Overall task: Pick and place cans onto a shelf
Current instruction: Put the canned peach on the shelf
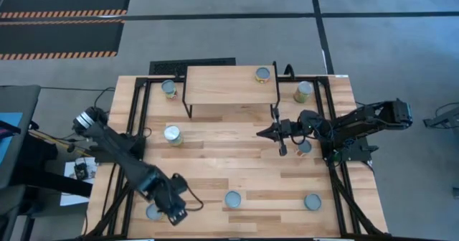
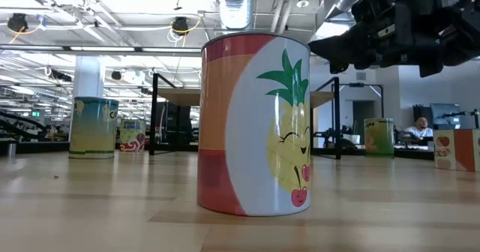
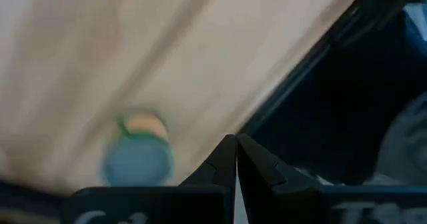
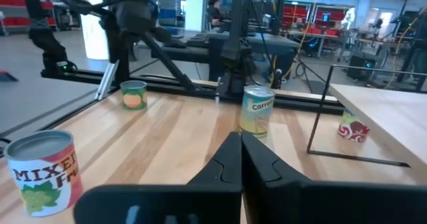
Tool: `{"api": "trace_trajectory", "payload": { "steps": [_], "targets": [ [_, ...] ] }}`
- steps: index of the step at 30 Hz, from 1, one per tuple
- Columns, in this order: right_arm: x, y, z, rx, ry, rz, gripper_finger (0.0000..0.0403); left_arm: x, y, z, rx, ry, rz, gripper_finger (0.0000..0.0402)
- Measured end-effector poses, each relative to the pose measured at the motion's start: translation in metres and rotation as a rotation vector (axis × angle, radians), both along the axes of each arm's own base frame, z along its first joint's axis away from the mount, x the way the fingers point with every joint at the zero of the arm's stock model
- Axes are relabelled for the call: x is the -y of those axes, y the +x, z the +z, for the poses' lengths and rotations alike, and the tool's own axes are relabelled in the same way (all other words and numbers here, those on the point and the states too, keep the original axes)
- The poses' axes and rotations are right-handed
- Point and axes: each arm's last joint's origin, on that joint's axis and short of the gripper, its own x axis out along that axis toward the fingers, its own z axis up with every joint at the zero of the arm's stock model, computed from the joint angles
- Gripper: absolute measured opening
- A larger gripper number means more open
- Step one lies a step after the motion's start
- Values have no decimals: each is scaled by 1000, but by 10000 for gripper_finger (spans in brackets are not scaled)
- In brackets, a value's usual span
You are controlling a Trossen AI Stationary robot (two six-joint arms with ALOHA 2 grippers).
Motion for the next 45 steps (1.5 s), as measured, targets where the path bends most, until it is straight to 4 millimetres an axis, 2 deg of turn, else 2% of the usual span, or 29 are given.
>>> {"api": "trace_trajectory", "payload": {
  "steps": [6, 10, 17, 24, 32, 36, 41, 45],
  "targets": [
    [0, 0, -1, -8, -5, 2, 11, 30, -4, -12, -234, -29, 38, 24],
    [0, 0, -2, -23, -9, 1, 12, 41, -5, -29, -280, 20, 56, 52],
    [0, 0, -3, -27, -11, 2, 10, 53, -4, -55, -328, 92, 40, 93],
    [0, 0, -3, -27, -11, 1, 10, 58, -11, -77, -429, 208, 31, 110],
    [0, 0, -3, -28, -3, 1, 10, 60, -14, -80, -384, 279, 66, 109],
    [0, 0, -3, -28, -2, 1, 10, 60, -19, -87, -389, 291, 84, 96],
    [0, 0, -3, -31, 9, 1, 10, 60, -20, -89, -378, 283, 78, 54],
    [-1, 0, -4, -45, 20, 1, 10, 54, -14, -83, -310, 299, 21, 9]
  ]
}}
